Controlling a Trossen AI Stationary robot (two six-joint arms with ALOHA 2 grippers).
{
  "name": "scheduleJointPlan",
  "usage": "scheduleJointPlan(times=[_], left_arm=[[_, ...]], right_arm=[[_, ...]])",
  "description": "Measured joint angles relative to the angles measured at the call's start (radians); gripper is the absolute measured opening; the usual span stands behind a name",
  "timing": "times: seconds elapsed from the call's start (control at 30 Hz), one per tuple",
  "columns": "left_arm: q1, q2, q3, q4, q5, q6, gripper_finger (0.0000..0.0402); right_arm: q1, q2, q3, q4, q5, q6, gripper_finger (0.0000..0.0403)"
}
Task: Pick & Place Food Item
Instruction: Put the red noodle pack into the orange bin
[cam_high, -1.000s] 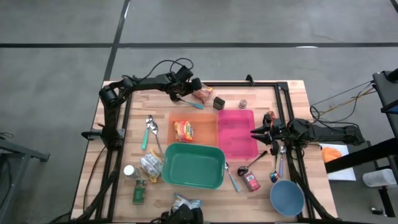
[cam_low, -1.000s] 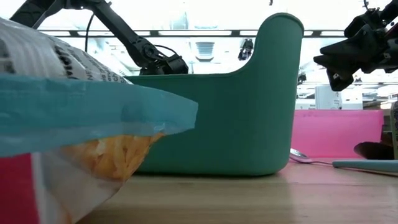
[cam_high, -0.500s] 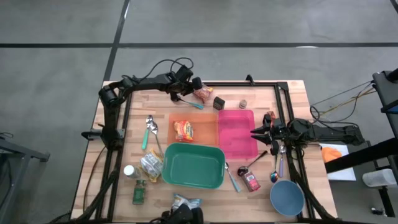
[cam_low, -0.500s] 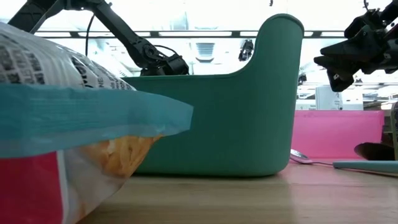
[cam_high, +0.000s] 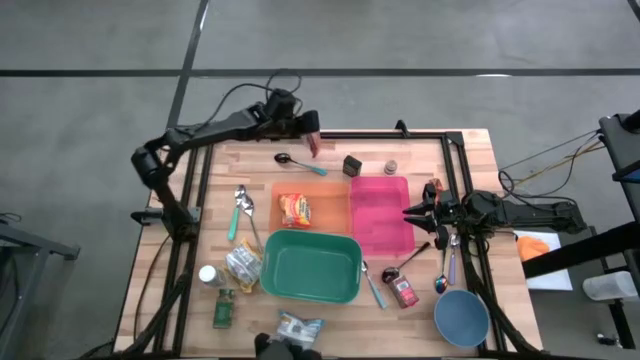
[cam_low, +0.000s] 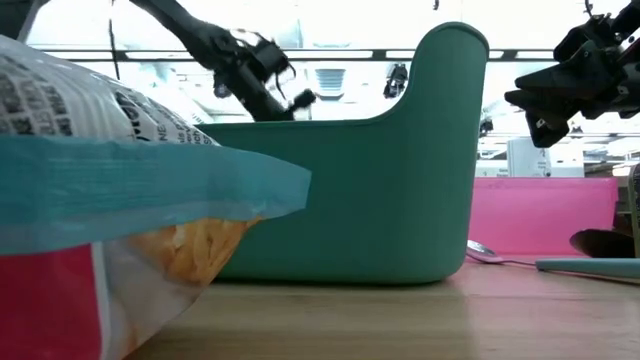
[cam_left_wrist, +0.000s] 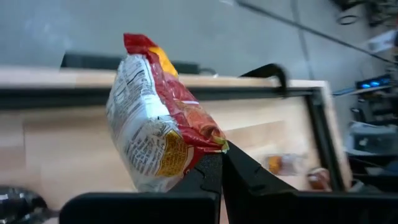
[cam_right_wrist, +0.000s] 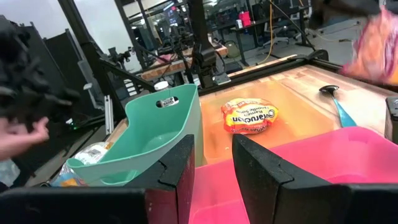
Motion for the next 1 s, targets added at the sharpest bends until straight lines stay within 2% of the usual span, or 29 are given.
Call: scheduleJointPlan(times=[0.23, 0.5, 1.0], left_arm=[[-0.025, -0.136, 0.0, 0.003, -0.002, 0.153, 0.0003], [-0.102, -0.248, 0.0, -0.003, 0.017, 0.317, 0.0003], [-0.296, -0.274, -0.015, -0.109, 0.033, 0.48, 0.0003]], right_arm=[[0.0, 0.0, 0.0, 0.0, 0.0, 0.0, 0.0107], [0.0, 0.0, 0.0, 0.0, 0.0, 0.0, 0.0107], [0.0, 0.0, 0.0, 0.0, 0.0, 0.0, 0.0107]])
